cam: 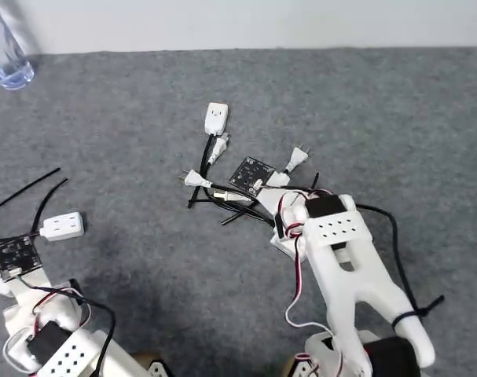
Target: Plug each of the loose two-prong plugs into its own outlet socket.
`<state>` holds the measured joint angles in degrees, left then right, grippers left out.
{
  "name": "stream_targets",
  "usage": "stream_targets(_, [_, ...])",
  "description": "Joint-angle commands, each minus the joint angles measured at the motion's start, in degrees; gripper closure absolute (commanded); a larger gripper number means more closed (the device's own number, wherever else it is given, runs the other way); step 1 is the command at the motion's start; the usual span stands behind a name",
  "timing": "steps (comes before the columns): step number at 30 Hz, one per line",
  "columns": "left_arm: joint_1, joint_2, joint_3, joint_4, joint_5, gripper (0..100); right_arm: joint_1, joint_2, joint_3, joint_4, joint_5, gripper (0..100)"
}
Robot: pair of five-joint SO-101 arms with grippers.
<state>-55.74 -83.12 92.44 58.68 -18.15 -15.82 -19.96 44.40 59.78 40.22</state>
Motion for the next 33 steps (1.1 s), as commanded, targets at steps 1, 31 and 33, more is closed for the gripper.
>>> stream_targets(1, [0.26, -0.44, -1.45, -0.62, 0.62, 72, -0.84, 3.74, -2.11, -1.19, -0.44, 60.1])
stream_targets(31, [0.35, -0.44, -1.45, -0.62, 0.62, 72, -8.48, 6.2, -23.65, 17.71, -0.7, 99.1])
stream_targets(33, [0.35, -0.44, -1.45, -0.62, 0.62, 72, -9.36, 4.7, -26.55, 20.79, -0.7, 99.1])
